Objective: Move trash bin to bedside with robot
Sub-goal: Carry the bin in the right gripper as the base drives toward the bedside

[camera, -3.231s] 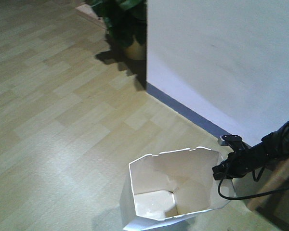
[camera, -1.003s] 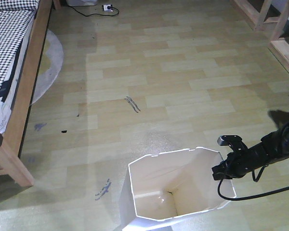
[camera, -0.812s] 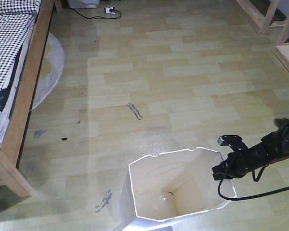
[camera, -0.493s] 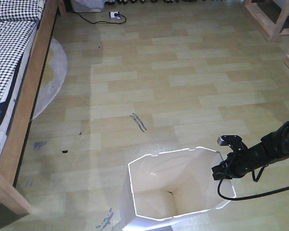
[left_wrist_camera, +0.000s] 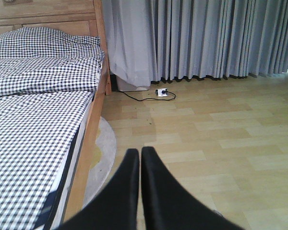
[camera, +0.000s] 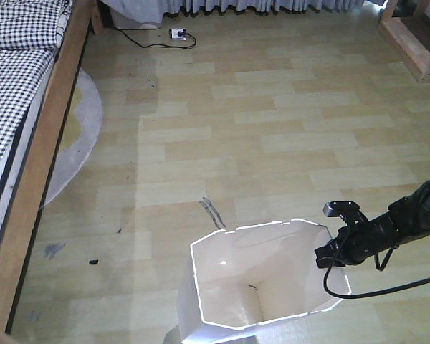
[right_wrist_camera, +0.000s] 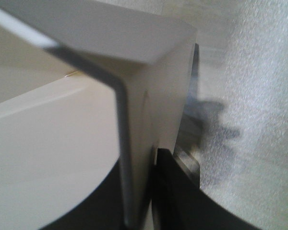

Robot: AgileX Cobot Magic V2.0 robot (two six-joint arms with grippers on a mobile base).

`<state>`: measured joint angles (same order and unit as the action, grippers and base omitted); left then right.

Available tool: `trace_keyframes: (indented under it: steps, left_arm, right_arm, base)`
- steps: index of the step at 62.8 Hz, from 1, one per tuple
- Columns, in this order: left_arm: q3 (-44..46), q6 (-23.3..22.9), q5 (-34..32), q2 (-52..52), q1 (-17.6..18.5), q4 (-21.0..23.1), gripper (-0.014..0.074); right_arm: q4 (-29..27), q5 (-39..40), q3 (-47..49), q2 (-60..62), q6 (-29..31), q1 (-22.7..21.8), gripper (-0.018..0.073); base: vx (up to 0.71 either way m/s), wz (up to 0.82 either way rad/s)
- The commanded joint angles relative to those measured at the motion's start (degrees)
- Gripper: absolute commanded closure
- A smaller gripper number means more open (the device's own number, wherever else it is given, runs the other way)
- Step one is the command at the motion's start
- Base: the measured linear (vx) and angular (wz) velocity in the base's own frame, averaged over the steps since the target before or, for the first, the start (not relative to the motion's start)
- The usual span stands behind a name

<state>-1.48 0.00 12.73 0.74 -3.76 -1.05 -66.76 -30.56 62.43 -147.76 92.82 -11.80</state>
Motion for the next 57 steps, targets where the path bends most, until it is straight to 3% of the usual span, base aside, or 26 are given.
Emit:
trace_keyframes:
  steps: [1,57]
  left_arm:
    - [-1.1,0.0,-4.1,0.8,-0.1,0.2,0.0603]
    - [-1.1,0.0,-4.1,0.8,-0.1,0.2,0.0603]
  right_arm:
    - [-2.1,-12.3,0.4,4.3,-0.2,-0.2,0.0566]
    - [-2.1,-12.3,0.4,4.3,-0.2,-0.2,0.0566]
  base:
    - [0.34,-0.01]
    - [0.33,0.0]
